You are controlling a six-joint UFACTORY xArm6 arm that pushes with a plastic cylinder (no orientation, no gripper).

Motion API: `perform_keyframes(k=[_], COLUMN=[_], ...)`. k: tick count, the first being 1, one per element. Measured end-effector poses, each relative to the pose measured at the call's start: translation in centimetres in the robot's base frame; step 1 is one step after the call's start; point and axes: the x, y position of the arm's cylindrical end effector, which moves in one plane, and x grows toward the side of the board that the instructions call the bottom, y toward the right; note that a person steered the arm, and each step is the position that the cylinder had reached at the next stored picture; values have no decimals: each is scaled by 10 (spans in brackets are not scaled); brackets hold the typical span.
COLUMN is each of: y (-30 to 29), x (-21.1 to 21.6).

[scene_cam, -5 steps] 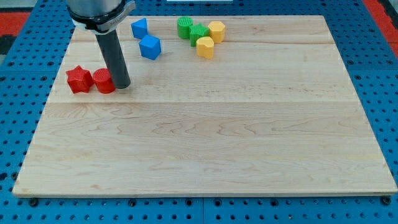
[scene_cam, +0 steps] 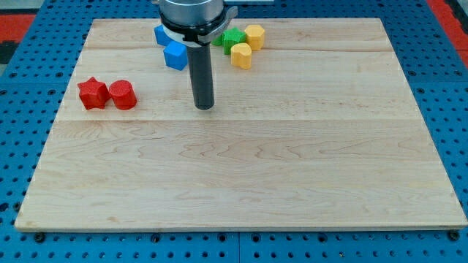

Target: Move the yellow hexagon along with the yellow heart down a bit

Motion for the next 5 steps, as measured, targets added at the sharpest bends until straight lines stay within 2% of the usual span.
perform_keyframes(k=[1,2,3,4,5], y=[57,157,215,165,98], x=[-23,-68,-119,-178,-191])
